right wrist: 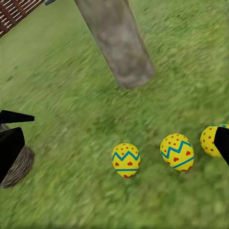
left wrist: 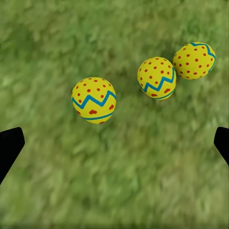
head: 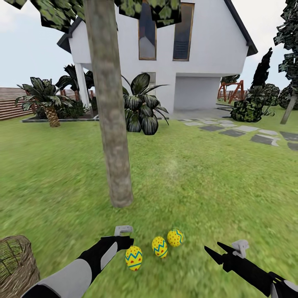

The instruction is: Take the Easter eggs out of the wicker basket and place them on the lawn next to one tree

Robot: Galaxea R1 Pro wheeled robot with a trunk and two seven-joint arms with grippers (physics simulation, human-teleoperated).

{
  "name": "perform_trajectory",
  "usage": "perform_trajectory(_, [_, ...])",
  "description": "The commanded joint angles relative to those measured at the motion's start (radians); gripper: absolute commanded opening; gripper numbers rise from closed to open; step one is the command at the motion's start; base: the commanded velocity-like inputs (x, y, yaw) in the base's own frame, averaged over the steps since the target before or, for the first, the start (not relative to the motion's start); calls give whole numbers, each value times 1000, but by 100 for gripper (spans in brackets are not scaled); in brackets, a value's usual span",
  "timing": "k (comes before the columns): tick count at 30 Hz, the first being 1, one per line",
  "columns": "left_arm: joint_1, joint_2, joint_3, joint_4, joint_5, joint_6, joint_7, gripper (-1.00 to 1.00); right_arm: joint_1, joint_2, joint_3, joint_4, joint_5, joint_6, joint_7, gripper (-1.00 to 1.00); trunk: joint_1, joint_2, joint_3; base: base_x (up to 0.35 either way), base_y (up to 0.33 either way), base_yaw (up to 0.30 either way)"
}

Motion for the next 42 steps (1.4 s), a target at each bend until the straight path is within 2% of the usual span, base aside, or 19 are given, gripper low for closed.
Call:
perform_trajectory(1, [0, 1, -8, -2, 11, 4, 8, 100, -1, 0, -2, -1, 4, 7, 6, 100, -4, 7, 2, 0, 0, 0])
perform_trajectory(30, [12, 0, -8, -2, 11, 4, 8, 100, -1, 4, -7, -1, 2, 4, 6, 100, -115, 210, 93, 0, 0, 0])
perform_trajectory(42, [12, -1, -8, -2, 11, 4, 9, 100, -1, -3, -1, 25, 3, 4, 5, 100, -161, 294, 131, 0, 0, 0])
